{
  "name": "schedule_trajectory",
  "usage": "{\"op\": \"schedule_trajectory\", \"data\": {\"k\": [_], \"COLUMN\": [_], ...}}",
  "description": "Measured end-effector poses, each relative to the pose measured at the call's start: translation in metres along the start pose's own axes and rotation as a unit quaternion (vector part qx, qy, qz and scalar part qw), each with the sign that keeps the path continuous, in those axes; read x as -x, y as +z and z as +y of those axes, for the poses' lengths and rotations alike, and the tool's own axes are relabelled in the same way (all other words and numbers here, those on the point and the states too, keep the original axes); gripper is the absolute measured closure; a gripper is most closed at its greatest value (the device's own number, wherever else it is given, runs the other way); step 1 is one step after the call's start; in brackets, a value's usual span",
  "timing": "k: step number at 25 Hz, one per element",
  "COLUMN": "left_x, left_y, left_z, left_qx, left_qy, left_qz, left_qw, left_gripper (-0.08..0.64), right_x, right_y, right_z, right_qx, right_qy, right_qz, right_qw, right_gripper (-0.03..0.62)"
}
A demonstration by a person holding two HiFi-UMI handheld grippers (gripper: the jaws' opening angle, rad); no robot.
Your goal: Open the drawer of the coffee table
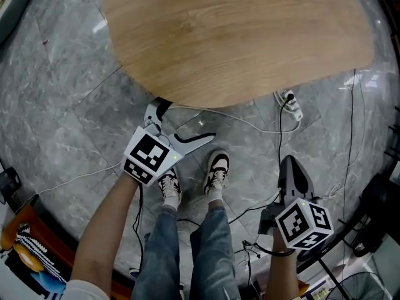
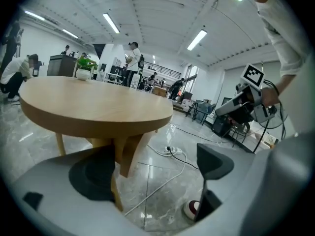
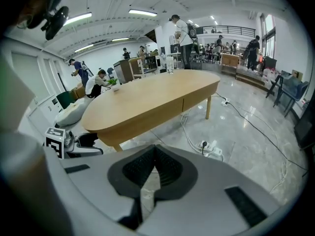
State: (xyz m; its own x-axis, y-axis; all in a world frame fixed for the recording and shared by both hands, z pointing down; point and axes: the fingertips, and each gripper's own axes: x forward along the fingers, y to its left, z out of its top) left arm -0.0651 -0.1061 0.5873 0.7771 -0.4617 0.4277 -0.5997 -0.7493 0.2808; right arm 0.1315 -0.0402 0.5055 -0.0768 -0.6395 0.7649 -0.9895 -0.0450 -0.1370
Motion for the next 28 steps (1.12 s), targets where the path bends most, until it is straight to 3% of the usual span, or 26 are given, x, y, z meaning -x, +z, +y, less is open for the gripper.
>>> {"op": "schedule_trajectory", "data": {"k": [9, 22, 28], "left_x": [-0.008, -0.003, -0.001], "left_y": [0.006, 0.006, 0.006], "left_z": [0.007, 0.032, 0.036], "left_qx": [0.005, -0.006, -0.004], "left_qy": [0.020, 0.099, 0.109], "left_qz": [-0.015, -0.023, -0.025], "left_qw": [0.9997, 0.9948, 0.9938], "left_gripper": [0.150, 0.379, 0.433], "right_x": [-0.001, -0.006, -0.011], "right_y": [0.003, 0.001, 0.006], "right_z": [0.000, -0.001, -0.002], "right_qx": [0.006, 0.002, 0.009], "right_qy": [0.004, 0.005, 0.008], "right_qz": [0.004, 0.009, 0.010], "right_qw": [1.000, 1.000, 1.000], "right_gripper": [0.592, 0.592, 0.592]}}
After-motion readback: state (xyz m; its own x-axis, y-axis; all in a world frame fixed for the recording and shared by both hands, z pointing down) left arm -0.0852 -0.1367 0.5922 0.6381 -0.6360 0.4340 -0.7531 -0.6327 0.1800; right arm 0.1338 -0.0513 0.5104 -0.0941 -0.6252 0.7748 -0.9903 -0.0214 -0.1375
